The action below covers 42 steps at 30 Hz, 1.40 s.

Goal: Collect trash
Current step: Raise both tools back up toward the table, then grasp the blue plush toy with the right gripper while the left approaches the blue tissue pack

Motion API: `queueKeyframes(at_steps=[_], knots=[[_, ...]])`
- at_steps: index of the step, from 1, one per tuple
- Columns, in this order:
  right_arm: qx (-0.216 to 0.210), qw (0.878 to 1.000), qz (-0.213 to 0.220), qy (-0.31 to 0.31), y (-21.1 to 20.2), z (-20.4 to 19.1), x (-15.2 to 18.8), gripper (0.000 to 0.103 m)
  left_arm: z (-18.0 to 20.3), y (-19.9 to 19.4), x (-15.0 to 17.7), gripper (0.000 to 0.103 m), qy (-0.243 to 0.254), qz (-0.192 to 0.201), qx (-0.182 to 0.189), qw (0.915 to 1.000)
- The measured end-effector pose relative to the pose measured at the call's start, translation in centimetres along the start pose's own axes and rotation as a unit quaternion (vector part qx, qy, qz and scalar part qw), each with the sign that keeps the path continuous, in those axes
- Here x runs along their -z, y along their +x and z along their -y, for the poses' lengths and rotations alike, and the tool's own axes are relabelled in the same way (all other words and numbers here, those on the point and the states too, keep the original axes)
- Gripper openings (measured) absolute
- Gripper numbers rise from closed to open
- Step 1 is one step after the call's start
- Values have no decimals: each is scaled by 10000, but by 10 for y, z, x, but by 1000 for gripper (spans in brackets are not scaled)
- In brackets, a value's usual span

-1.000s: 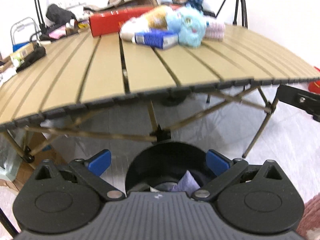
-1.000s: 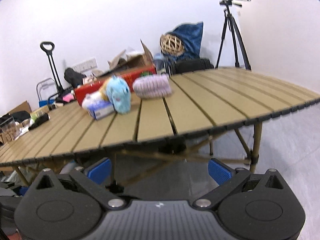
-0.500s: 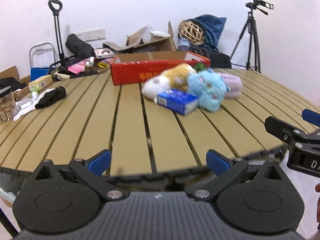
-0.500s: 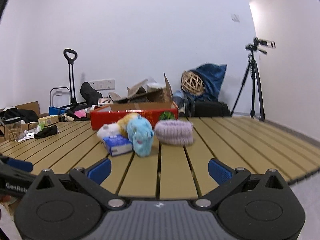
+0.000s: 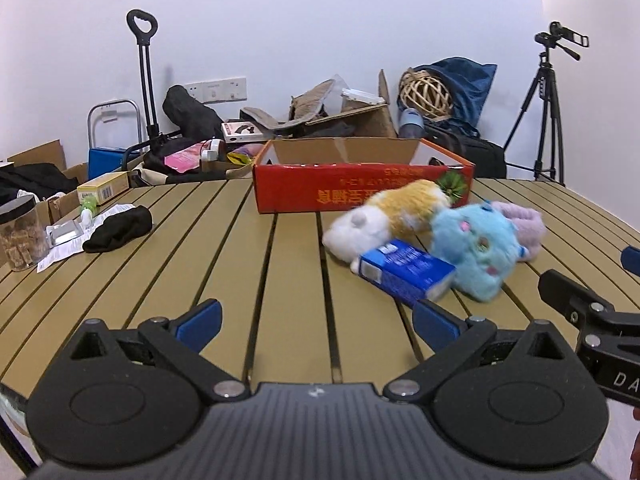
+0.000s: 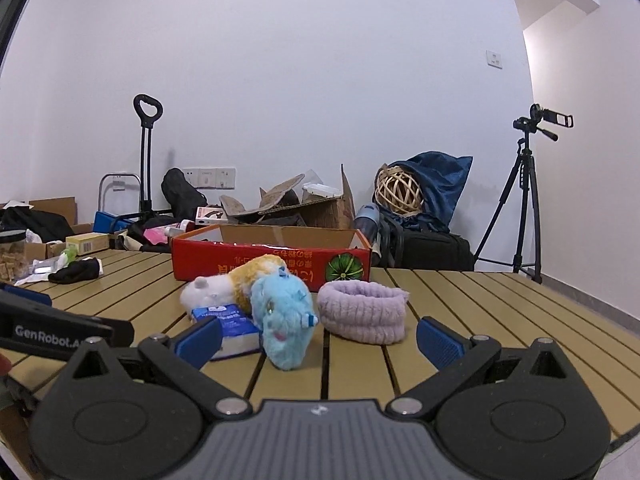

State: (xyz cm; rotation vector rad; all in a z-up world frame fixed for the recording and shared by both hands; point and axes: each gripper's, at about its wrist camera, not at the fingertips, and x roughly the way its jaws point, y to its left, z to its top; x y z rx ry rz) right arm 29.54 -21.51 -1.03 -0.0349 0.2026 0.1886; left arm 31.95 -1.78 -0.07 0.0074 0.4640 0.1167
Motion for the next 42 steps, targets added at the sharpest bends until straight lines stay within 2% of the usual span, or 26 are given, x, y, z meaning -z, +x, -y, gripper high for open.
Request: queueKeyframes(at_steps=[7, 13, 18, 24, 26, 28, 29, 33, 34, 36, 42], knots=[[38, 9997, -47, 246, 35, -9, -6, 103, -12, 26, -15, 103, -94, -54, -124, 9999], [-22, 9978, -391, 537, 69, -16, -8, 103, -21, 46, -21, 103, -276, -206, -202, 9992], [249, 9944, -838, 589, 94, -19, -13, 103, -31, 55, -22, 103, -480, -330, -146, 9982], [146, 9894, -1162, 858, 114, -10, -11, 103, -38, 61, -22, 103, -551, -386, -259, 9974], [41, 9891, -1171, 898, 117, -9, -11, 97, -39, 62, -21, 103, -563, -394, -271, 9973], [-2, 9889, -1180, 898, 118, -9, -12, 81, -39, 62, -21, 103, -559, -400, -287, 9972], [-22, 9887, -1205, 889, 120, -9, -11, 77, -39, 62, -21, 103, -551, -399, -296, 9972], [-189, 9868, -1311, 931, 124, -9, -10, 39, -38, 62, -20, 103, -521, -409, -301, 9974], [-242, 9865, -1331, 921, 123, -10, -10, 35, -37, 62, -20, 103, -507, -406, -310, 9974], [-334, 9871, -1309, 860, 122, -11, -10, 34, -36, 62, -20, 103, -482, -400, -321, 9975], [-230, 9887, -1190, 881, 115, -9, -9, 32, -36, 63, -19, 103, -477, -413, -329, 9975]])
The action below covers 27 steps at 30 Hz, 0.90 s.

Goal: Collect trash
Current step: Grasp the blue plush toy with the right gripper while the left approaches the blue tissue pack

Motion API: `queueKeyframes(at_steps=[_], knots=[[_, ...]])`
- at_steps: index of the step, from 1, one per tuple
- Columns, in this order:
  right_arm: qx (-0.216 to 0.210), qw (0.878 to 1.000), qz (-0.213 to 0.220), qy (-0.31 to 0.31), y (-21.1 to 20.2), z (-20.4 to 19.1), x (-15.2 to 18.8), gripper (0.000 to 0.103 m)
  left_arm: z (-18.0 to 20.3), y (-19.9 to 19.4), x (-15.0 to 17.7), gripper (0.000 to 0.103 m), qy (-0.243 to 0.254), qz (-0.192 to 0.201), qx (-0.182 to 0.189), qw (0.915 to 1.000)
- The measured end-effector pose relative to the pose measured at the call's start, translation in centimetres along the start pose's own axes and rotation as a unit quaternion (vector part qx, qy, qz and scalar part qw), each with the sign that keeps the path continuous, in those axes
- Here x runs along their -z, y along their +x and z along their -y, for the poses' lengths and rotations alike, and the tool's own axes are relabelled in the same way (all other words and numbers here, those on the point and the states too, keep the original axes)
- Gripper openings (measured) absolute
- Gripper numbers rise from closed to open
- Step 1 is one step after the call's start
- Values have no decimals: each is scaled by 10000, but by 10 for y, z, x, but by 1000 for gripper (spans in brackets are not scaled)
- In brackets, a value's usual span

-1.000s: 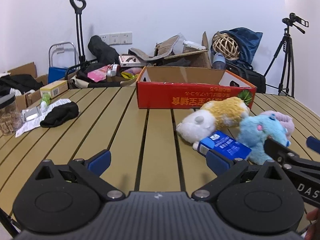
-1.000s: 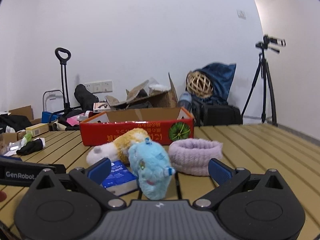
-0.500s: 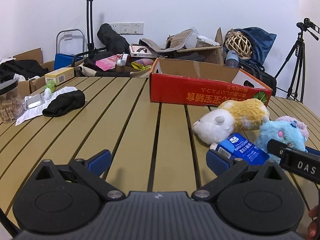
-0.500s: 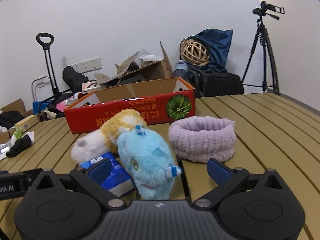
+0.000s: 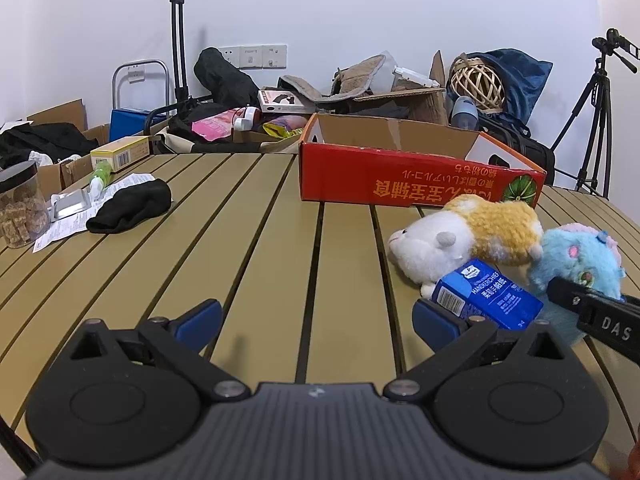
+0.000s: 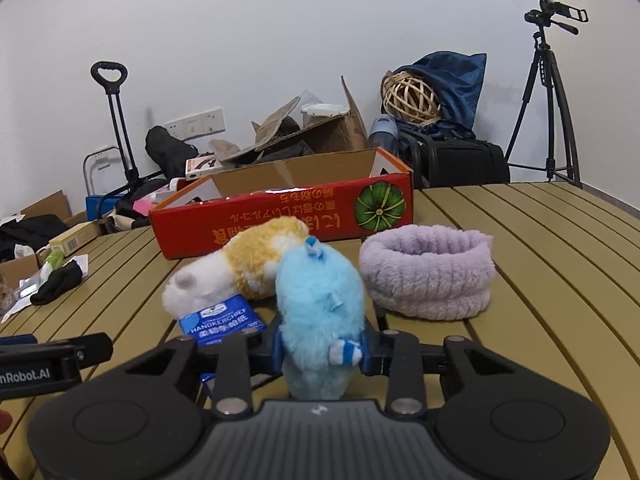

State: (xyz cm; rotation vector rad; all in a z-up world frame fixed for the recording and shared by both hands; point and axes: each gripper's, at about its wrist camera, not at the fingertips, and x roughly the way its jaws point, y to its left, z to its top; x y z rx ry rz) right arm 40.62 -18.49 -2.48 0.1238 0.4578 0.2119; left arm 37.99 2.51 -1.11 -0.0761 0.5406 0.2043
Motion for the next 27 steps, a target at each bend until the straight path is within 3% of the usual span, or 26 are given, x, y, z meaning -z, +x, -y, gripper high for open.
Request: queueKeyframes(at_steps=[17, 27], knots=[[378, 9951, 768, 503, -53, 53, -6, 32, 17, -2, 17, 103, 49, -137, 299, 9994], [564, 9915, 962, 675, -74, 93, -10, 32, 60, -10, 18, 103, 413, -54, 413, 9983]])
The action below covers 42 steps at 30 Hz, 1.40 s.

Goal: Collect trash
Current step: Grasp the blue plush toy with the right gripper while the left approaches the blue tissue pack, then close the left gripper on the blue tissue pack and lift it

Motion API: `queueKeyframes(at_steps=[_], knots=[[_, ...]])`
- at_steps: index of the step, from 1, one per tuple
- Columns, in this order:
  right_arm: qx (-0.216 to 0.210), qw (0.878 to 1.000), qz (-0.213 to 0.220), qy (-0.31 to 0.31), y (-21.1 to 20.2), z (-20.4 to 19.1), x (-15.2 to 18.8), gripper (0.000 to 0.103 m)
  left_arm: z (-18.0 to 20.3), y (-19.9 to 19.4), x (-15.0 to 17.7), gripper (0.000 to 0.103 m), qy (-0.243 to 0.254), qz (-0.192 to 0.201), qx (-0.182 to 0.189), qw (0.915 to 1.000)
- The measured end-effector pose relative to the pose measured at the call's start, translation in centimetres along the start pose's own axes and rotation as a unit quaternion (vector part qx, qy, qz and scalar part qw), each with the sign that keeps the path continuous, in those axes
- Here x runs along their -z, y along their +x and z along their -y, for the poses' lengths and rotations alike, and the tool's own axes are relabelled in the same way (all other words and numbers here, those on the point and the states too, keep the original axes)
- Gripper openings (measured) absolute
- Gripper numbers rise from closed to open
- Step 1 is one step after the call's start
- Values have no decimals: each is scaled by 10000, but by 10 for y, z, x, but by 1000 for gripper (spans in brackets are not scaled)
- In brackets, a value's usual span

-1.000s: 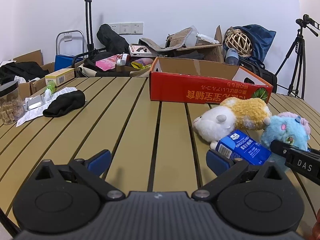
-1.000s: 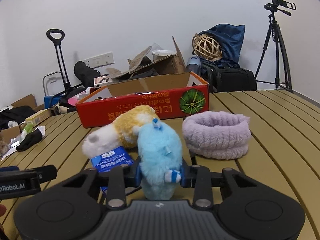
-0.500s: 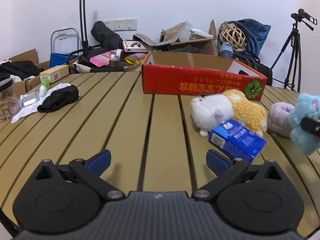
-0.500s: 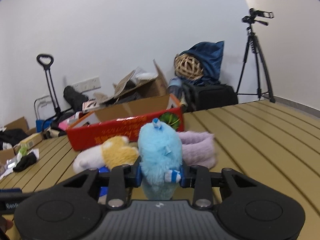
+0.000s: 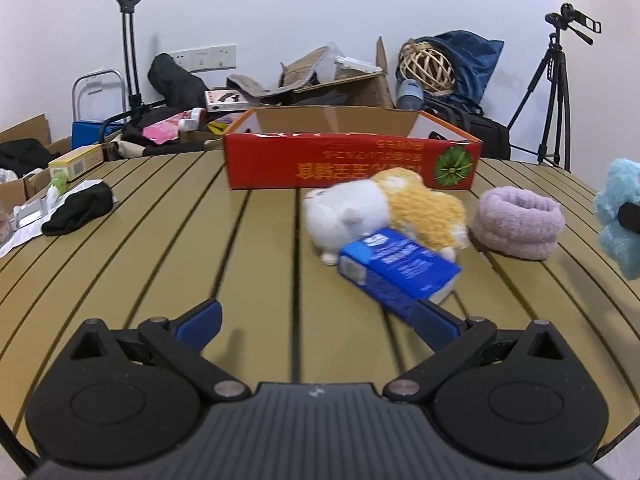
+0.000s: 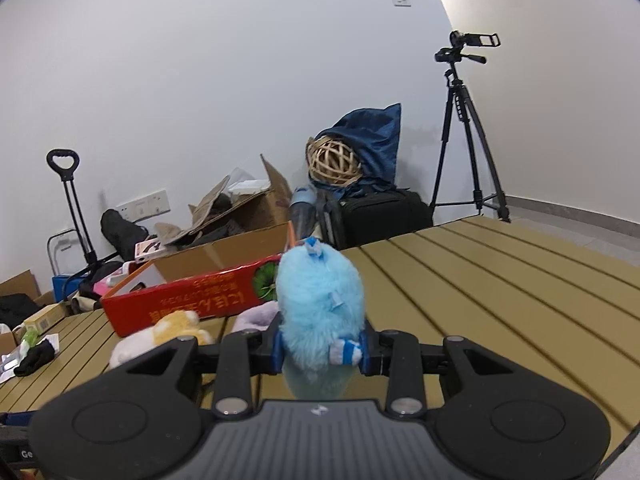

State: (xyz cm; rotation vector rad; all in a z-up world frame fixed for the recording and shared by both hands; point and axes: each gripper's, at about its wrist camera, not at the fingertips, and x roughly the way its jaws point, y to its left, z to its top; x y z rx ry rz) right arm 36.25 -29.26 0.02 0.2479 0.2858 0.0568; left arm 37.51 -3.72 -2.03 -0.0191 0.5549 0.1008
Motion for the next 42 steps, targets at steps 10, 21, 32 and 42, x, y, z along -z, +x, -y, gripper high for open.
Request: queueKeyframes(at_steps=[10, 21, 32, 42], knots=[[100, 9995, 63, 307, -8, 32, -6, 32, 46, 21, -15, 103, 61, -270, -86, 9996], [22, 9984, 123, 553, -13, 42, -7, 32, 69, 55, -27, 103, -136, -701, -579, 9958], [-6, 9976, 115, 690, -13, 48, -6, 33, 66, 70, -31, 103, -429, -836, -878, 9917], [-7, 9975, 27, 704, -7, 47, -5, 33, 74, 62, -28, 78, -192, -665, -632, 9956]])
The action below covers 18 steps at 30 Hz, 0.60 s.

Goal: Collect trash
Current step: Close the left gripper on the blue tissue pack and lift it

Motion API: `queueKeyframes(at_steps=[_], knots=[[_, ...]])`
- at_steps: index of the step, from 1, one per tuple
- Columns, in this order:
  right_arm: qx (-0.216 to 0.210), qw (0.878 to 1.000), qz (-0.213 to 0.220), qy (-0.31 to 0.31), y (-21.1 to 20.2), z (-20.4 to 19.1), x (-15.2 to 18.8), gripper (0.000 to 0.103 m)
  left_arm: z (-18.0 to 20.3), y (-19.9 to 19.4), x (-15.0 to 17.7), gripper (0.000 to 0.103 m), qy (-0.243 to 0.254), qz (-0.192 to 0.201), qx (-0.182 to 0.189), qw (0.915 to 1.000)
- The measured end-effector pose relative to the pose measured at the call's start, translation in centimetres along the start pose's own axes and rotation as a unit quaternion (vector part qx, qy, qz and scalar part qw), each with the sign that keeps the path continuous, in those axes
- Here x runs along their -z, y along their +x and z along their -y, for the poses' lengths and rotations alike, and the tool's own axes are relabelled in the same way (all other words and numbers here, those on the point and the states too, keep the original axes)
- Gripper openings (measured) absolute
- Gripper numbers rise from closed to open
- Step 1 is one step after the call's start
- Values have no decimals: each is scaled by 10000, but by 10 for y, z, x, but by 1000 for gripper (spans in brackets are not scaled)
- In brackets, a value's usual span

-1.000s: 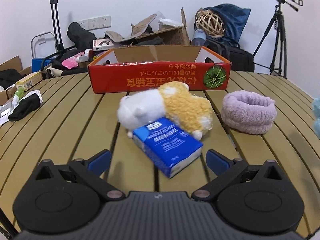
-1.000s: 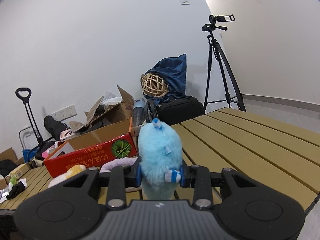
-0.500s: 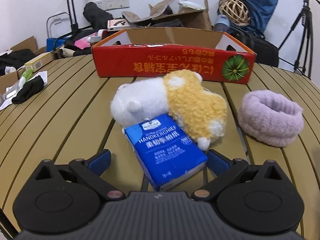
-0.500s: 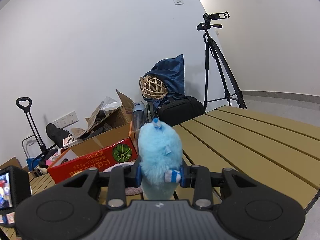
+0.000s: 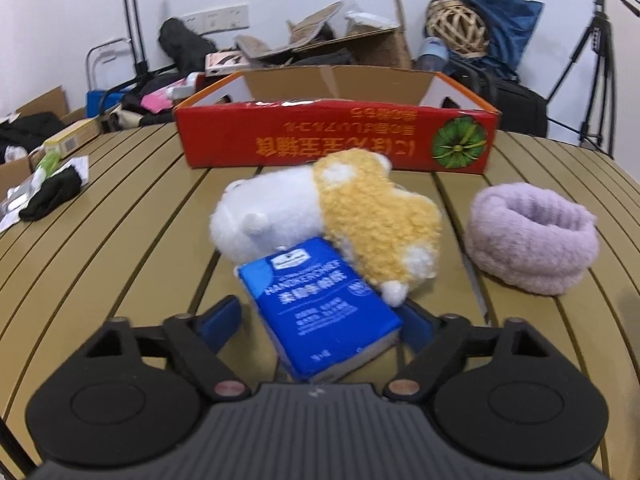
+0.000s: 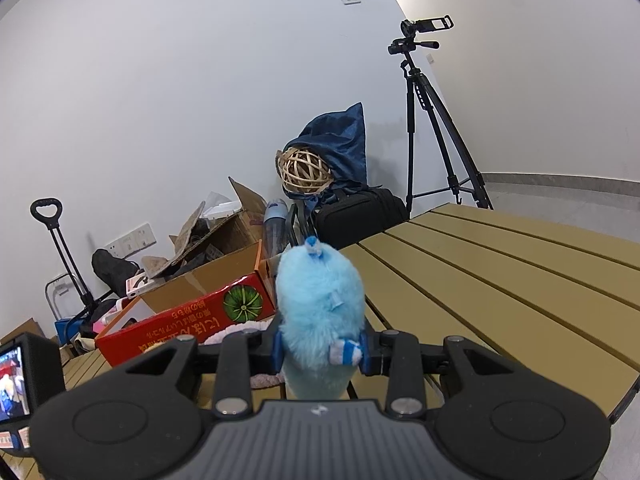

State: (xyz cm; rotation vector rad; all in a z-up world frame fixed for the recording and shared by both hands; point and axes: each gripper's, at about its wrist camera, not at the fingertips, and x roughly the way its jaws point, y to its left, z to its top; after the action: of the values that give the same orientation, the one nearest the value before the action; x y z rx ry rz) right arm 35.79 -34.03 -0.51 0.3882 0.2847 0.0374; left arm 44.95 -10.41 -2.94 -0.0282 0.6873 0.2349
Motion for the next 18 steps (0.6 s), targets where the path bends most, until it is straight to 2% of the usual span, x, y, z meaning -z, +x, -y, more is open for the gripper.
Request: queueKeyframes(at_steps=[1, 5, 10, 18], knots=[[3, 10000, -17, -7, 1, 0, 1, 33, 2, -2, 1, 75, 62, 36, 28, 10000], [12, 9999, -89, -43, 6, -1, 1, 33, 1, -4, 2, 73, 84, 53, 98, 9999], [8, 9999, -140, -82, 7, -2, 4, 33, -2, -9, 5, 73, 104, 45, 148, 9998], [-27, 9996, -233, -170, 10, -5, 10, 33, -9, -22, 7, 73, 157, 118, 24, 9998]])
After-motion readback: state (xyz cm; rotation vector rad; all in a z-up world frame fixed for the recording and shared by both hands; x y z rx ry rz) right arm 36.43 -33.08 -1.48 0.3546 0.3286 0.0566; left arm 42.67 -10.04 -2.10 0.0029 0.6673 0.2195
